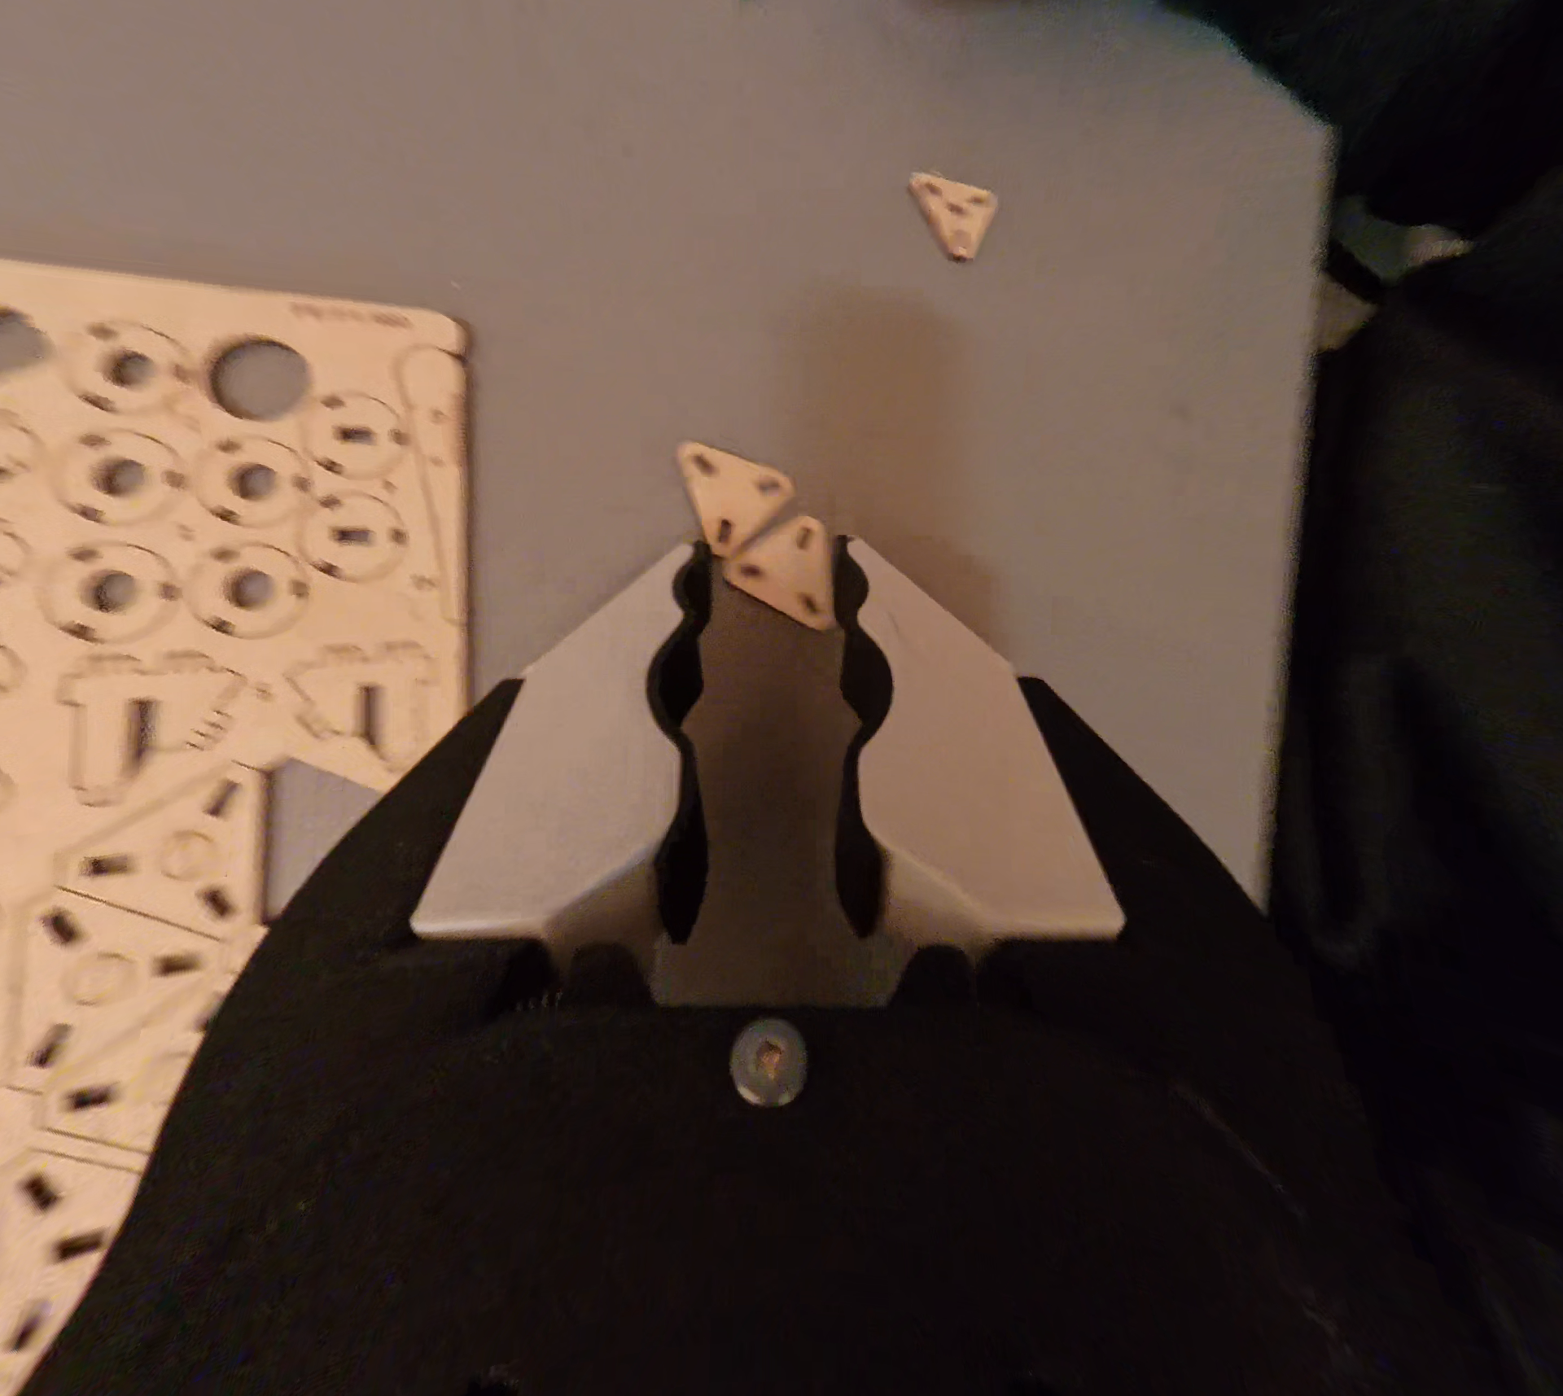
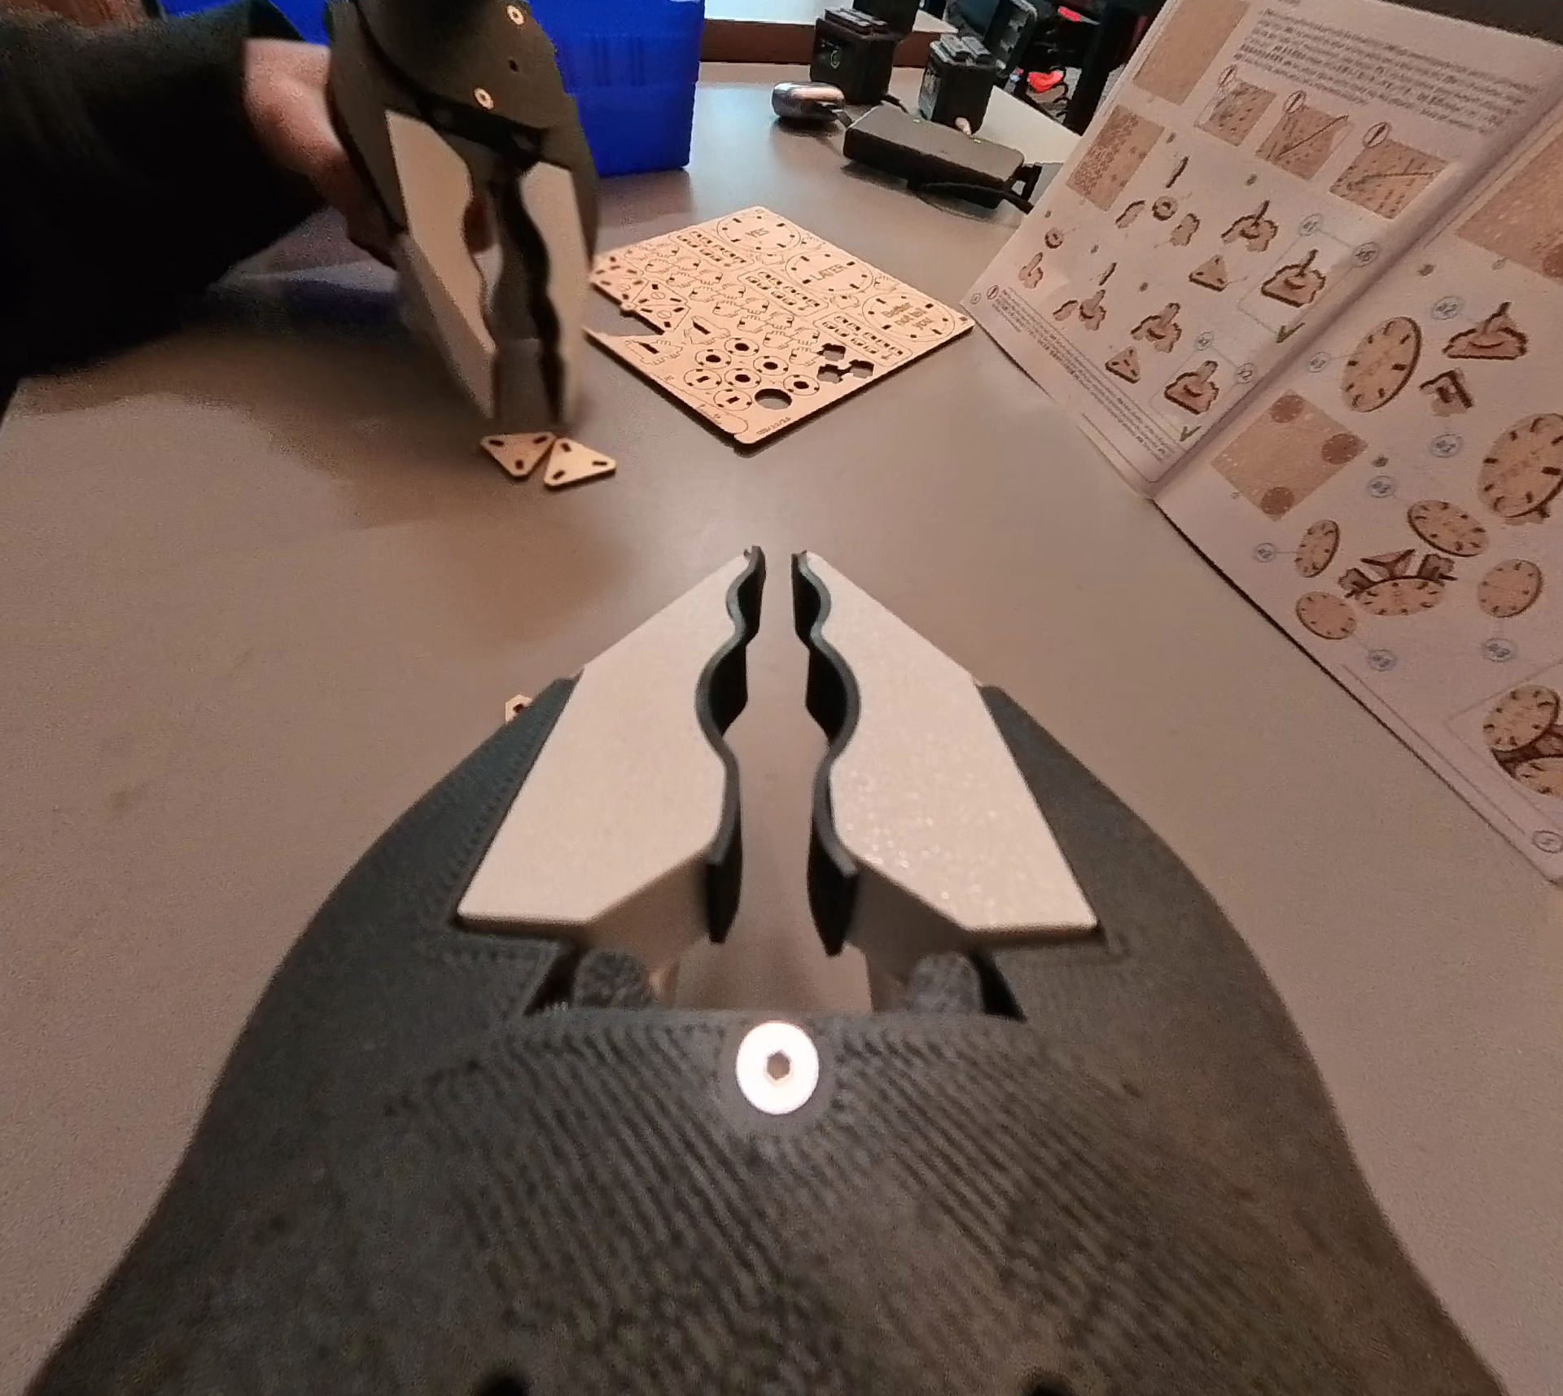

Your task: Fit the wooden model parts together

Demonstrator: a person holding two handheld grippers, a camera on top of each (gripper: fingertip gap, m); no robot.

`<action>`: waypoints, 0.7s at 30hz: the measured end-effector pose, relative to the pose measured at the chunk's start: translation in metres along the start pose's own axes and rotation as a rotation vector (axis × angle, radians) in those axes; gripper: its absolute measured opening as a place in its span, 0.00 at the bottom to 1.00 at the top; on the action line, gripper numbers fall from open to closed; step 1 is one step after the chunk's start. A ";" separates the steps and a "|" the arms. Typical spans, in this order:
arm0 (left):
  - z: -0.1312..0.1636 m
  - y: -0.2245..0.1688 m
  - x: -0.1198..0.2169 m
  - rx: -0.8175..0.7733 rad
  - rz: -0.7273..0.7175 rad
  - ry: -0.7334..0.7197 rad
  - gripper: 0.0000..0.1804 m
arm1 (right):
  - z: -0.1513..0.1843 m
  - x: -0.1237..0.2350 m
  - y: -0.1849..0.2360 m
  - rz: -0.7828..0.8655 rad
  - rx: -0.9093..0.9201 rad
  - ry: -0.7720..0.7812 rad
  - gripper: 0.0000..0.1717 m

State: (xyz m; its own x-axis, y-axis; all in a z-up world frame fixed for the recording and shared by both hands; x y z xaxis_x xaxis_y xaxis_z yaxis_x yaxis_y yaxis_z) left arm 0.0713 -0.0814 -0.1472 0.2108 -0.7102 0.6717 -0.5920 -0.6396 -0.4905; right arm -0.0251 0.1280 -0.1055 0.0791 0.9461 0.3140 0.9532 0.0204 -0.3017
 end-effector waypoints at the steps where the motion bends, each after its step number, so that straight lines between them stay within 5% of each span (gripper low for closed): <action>1: 0.003 -0.008 0.007 0.025 0.060 0.014 0.12 | 0.000 0.000 0.000 0.002 0.000 -0.001 0.03; 9: 0.001 0.008 0.052 0.006 -0.058 -0.210 0.11 | 0.003 -0.005 0.004 -0.025 0.003 0.018 0.03; 15: -0.013 0.006 0.086 -0.128 -0.336 -0.394 0.07 | 0.004 -0.006 0.005 -0.041 -0.016 0.012 0.03; 21: -0.019 0.007 0.102 -0.015 -0.471 -0.555 0.09 | -0.003 -0.013 0.005 0.016 -0.175 0.040 0.10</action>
State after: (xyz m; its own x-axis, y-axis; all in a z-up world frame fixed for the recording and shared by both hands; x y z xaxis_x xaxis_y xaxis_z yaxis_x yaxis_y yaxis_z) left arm 0.0741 -0.1525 -0.0716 0.8071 -0.4073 0.4275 -0.3506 -0.9131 -0.2081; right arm -0.0210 0.1151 -0.1082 0.1025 0.9320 0.3475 0.9877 -0.0539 -0.1469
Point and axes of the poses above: each gripper's, where its closed fingertips meet, x back along the fingers, z out of its underside, y = z × x across the jaws, the point moved 6 cm from there along x, back along the fingers, and after that the axes turned 12 degrees about x, right-handed, at the moved point
